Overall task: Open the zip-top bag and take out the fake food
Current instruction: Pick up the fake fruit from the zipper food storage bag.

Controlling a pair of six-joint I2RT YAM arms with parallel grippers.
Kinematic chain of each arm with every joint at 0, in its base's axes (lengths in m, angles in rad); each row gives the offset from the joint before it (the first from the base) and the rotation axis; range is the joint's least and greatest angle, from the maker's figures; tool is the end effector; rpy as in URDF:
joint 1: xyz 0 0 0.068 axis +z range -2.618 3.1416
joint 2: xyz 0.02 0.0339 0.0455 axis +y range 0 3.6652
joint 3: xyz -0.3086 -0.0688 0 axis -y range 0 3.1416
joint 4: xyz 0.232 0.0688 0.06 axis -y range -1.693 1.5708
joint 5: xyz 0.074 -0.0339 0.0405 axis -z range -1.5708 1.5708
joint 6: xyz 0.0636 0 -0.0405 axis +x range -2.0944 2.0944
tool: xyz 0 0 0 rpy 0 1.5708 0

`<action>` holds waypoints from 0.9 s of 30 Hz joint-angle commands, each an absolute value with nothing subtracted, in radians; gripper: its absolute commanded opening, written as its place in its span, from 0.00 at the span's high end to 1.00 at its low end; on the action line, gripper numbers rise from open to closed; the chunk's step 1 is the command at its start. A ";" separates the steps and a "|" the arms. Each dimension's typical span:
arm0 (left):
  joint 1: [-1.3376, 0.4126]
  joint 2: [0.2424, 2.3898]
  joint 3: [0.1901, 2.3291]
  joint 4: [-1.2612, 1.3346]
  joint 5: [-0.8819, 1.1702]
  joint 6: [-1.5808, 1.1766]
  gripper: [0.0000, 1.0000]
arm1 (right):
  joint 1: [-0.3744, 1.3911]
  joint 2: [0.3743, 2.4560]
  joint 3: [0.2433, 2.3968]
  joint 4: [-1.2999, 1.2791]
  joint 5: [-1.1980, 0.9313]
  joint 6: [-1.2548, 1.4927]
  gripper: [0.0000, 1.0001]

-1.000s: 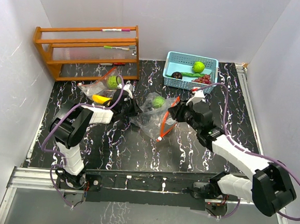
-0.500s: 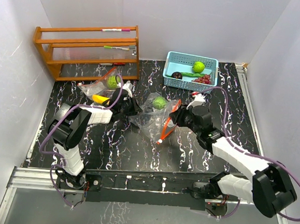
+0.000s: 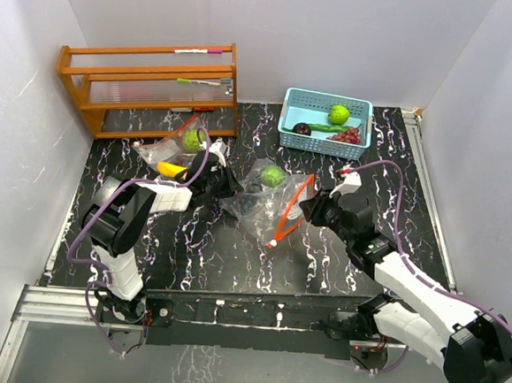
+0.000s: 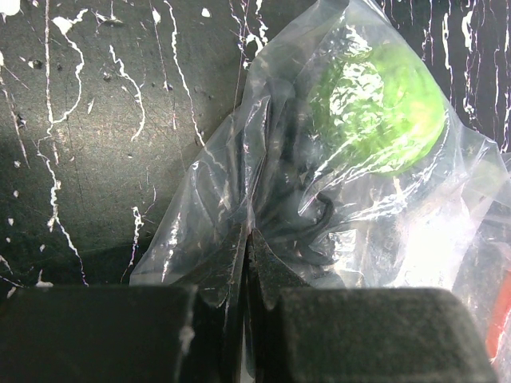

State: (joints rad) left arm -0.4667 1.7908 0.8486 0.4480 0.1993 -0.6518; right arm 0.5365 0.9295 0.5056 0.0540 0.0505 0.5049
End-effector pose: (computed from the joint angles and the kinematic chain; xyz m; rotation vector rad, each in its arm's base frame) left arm 0.3447 -0.1878 0.1976 -0.0717 2.1770 -0.8731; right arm 0.1733 0.0993 0.2703 0.0030 1.9947 0.6358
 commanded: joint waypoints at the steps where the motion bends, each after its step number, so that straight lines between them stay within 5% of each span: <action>1: -0.465 1.761 0.855 0.452 0.218 -0.653 1.00 | 0.541 0.955 0.480 0.082 0.033 0.532 0.77; 17: -0.478 1.710 0.862 0.427 0.202 -0.636 1.00 | 0.541 1.330 0.514 0.402 -0.109 0.566 0.77; 27: -0.506 1.595 0.908 0.371 0.198 -0.618 1.00 | 0.540 1.393 0.492 0.518 -0.127 0.586 0.77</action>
State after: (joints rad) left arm -0.4870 1.6970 0.8524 0.4038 0.1978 -0.6399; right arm 0.5369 1.3979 0.4751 0.3901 -0.1162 0.5781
